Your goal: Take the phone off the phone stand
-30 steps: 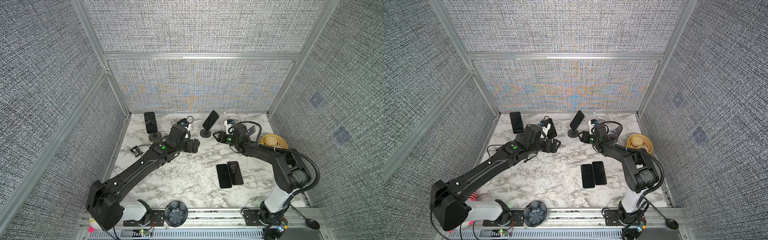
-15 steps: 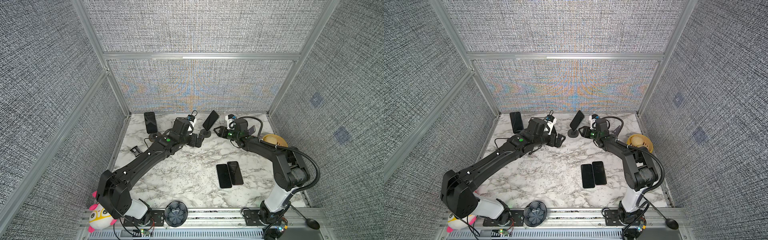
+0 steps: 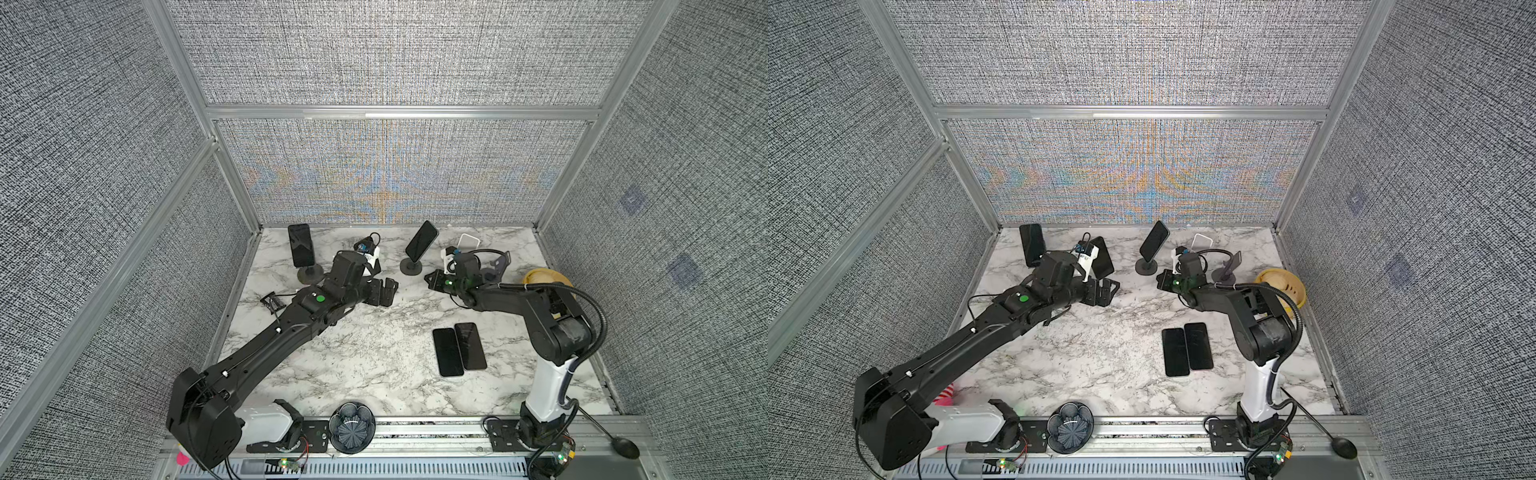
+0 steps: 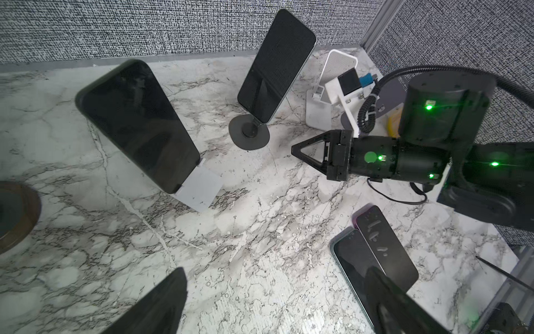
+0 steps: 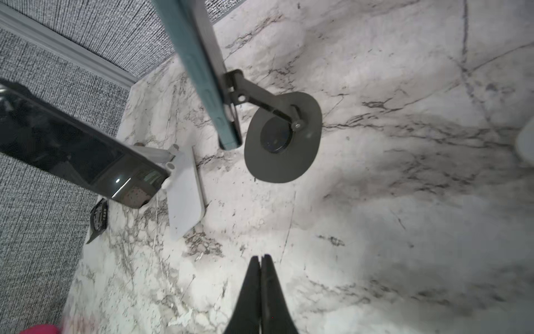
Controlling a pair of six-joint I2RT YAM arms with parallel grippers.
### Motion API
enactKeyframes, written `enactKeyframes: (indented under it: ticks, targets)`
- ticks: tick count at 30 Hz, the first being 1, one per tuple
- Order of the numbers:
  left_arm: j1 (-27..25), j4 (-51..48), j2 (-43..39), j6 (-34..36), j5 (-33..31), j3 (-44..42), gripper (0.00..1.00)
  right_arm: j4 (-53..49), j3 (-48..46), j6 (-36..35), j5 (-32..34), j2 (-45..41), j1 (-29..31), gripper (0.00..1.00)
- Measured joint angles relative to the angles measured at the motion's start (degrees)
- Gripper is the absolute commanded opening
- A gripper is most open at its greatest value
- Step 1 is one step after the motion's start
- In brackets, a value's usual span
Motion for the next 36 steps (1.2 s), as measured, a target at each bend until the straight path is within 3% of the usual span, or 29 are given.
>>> enactKeyframes:
  ticks: [20, 36]
  targets:
    - [0.3, 0.8, 1.0, -1.3, -0.1, 0.0, 0.96, 7.6, 11.0, 9.2, 2.4, 15.4, 0.5, 0.00]
    - [0.5, 0.8, 1.0, -1.3, -0.3, -0.1, 0.96, 7.5, 16.5, 10.8, 2.9, 19.5, 0.8, 0.00]
